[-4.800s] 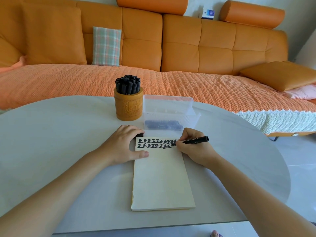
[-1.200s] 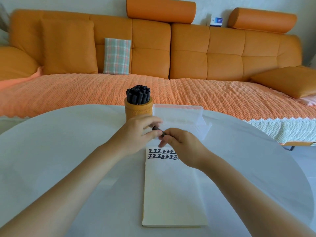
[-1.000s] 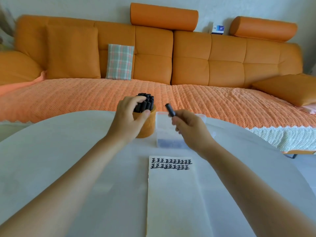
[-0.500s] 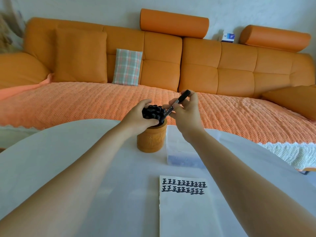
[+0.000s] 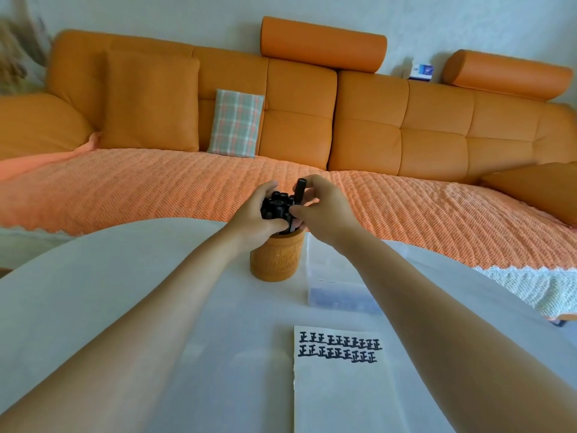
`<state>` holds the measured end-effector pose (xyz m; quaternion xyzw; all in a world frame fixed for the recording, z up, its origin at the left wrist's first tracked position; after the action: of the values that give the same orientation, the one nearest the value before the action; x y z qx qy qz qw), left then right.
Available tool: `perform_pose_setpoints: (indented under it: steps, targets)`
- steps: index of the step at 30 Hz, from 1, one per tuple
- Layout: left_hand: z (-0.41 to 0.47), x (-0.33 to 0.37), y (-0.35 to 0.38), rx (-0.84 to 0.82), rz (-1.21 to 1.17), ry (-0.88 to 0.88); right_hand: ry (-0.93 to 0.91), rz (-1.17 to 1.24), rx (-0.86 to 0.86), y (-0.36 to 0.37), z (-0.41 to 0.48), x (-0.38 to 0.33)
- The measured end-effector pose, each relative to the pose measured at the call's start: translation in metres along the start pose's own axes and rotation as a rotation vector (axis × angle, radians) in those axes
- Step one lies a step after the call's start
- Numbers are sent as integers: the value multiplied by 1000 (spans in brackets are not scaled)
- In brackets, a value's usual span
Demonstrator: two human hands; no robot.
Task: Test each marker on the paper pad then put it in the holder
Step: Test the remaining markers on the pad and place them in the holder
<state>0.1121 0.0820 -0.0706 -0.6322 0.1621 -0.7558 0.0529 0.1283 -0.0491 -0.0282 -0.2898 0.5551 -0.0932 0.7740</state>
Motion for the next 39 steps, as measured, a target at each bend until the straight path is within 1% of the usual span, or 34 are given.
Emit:
perform_pose_setpoints:
  steps: [2,4,8,12,14,17,19,20,21,22,23,24,25,26,27,28,29,31,33,35,37,39]
  targets:
    - [2,-1,1,-34,21,-11,-9,-93,16,-3,2,-4]
    - [3,-2,2,-50,85,-24,-66,-163,13,-5,0,-9]
    - [5,-1,1,-28,176,-13,-171,-268,51,-7,-6,-14]
    - [8,-3,1,-19,265,-11,-102,-471,26,-5,-5,-10]
    - [7,-3,3,-19,293,-8,-99,-547,5,-2,-10,-10]
    - [5,-2,1,32,353,1,-67,-583,-32,1,-17,-6]
    - [2,-1,1,59,403,11,-19,-623,-118,7,-19,0]
    - [-1,0,2,77,445,27,3,-613,-192,11,-20,3]
    - [-6,3,1,110,491,52,24,-554,-248,14,-22,5]
    - [-13,7,-2,163,533,90,55,-462,-268,13,-25,10]
    - [-21,14,-6,237,569,143,94,-392,-236,6,-28,16]
    - [-32,22,-11,321,598,208,137,-376,-173,-6,-31,24]
    - [-44,31,-15,402,617,281,175,-437,-125,-17,-34,31]
    - [-57,39,-16,459,619,346,226,-534,-132,-24,-37,39]
    - [-67,44,-15,474,615,395,287,-627,-201,-24,-41,49]
    - [-75,45,-10,451,609,418,363,-686,-301,-20,-47,61]
    - [-79,43,-3,395,587,410,434,-695,-387,-17,-52,72]
    - [-81,19,14,203,484,274,527,-655,-481,-11,-64,90]
    - [-82,-12,38,-13,451,117,507,-695,-534,-5,-69,100]
    - [-88,-38,59,-159,518,48,451,-773,-576,1,-70,106]
    - [-94,-54,72,-223,545,21,439,-758,-600,6,-72,107]
    - [-99,-61,78,-225,565,20,433,-746,-619,9,-73,107]
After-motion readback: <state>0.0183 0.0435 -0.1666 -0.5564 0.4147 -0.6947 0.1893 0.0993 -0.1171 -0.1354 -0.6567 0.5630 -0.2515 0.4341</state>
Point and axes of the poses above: each hand's wrist, its own z-axis towards the middle knuckle, its own y-axis out of the palm, x = y × z, the point moved 10 cm from there along z, towards the middle knuckle, and after that the axes turned 8 degrees about -x, right-handed, at the moved point
